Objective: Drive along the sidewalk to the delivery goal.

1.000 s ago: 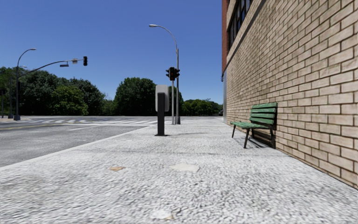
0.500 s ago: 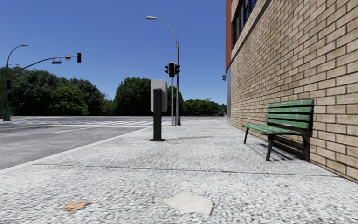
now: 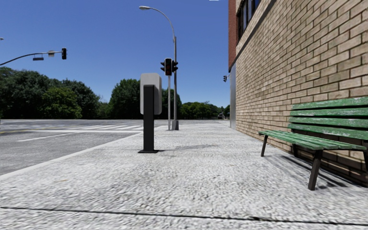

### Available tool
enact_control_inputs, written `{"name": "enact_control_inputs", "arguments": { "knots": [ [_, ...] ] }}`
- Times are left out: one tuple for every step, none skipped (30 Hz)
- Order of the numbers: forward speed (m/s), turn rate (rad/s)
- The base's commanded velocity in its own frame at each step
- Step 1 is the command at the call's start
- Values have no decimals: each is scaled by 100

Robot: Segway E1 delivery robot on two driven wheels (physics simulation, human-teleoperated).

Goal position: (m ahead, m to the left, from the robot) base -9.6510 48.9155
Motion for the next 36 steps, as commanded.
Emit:
{"name": "enact_control_inputs", "arguments": {
  "knots": [
    [200,-14],
    [200,0],
    [200,0],
    [200,0],
    [200,0],
    [200,0],
    [200,0],
    [200,0],
    [200,0],
    [200,0],
    [200,0],
    [200,0],
    [200,0],
    [200,0],
    [200,0],
    [200,0],
    [200,0],
    [200,0],
    [200,0],
    [200,0],
    [200,0],
    [200,0],
    [200,0],
    [200,0],
    [200,-101],
    [200,-120],
    [200,0],
    [200,0],
    [200,0],
    [200,0],
    [200,0],
    [200,0],
    [200,0],
    [200,0],
    [200,0],
    [200,0]
  ]
}}
